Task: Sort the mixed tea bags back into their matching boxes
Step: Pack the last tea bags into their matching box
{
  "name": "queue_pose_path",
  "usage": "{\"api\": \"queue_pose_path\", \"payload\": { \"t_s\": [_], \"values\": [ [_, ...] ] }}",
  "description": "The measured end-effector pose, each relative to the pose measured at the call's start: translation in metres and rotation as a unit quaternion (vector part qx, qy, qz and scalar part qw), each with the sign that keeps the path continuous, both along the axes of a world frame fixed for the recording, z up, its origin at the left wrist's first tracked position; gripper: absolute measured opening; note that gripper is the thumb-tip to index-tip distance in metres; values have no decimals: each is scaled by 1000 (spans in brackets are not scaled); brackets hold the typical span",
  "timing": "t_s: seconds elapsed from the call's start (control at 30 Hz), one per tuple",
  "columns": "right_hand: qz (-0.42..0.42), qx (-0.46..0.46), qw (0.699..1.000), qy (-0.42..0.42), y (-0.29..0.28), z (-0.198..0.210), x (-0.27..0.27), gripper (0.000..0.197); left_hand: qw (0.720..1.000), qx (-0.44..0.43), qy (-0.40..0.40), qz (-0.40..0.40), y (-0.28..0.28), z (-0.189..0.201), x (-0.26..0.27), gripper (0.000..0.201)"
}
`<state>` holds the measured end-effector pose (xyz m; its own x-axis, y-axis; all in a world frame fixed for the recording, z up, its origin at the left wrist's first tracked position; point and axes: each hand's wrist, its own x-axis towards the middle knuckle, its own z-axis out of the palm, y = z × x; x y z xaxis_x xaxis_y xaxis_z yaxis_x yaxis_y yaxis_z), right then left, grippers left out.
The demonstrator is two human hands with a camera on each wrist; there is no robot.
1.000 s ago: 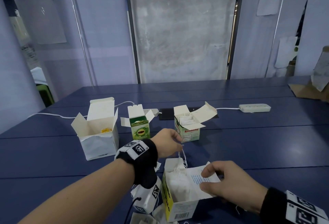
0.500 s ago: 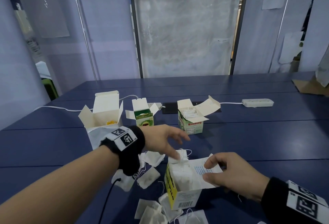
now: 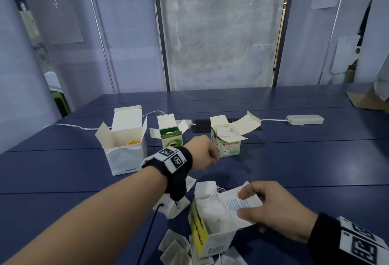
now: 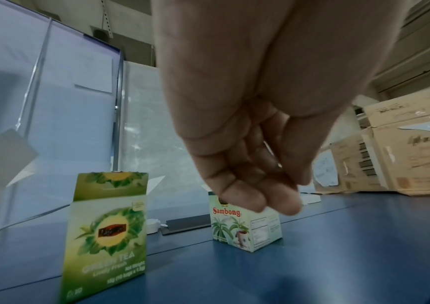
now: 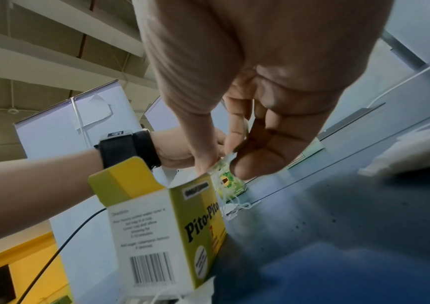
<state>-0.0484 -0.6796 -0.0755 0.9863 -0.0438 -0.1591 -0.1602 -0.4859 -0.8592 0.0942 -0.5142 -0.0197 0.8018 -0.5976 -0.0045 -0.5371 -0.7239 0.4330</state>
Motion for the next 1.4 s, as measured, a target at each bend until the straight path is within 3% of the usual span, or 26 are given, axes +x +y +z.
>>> {"api": "queue_pose_path", "payload": {
  "t_s": [0.13,0.27,0.5,0.57,0.67,0.77,0.83,0.93,1.07,1.13,1.27,1.33,1.4],
  "values": [
    [-53,106,993,-8,-7,2,6,20,999,11,-18,30,18,5,9,18],
    [-145,280,949,-9,-7,3,26,14,997,76,17,26,65,6,8,15],
    [-188,225,956,-1,0,-5,64,23,969,228,97,5,122,-32,-22,35],
    [-179,186,966,-11,9,-4,67,28,970,228,86,-1,131,-45,-32,33],
    [-197,40,975,-95,7,2,65,37,980,190,52,15,135,-46,-30,24],
    [-176,-155,955,-181,5,6,50,38,984,170,9,55,132,-47,-24,34],
    [-91,-240,937,-239,12,10,37,40,976,206,-2,65,126,-51,-20,45],
    [67,-356,906,-219,23,15,31,40,967,236,11,95,121,-54,-15,49],
    [113,-415,890,-149,24,18,36,35,964,237,4,117,133,-52,-13,30],
    [114,-428,885,-143,25,18,38,37,971,193,20,141,144,-50,-11,26],
    [89,-430,884,-159,27,20,43,48,974,9,60,220,166,-43,-8,10],
    [82,-433,877,-192,31,23,45,49,949,-127,147,247,174,-40,-8,13],
    [87,-438,864,-231,37,27,46,46,893,-272,262,245,177,-36,-10,15]
  ]
}}
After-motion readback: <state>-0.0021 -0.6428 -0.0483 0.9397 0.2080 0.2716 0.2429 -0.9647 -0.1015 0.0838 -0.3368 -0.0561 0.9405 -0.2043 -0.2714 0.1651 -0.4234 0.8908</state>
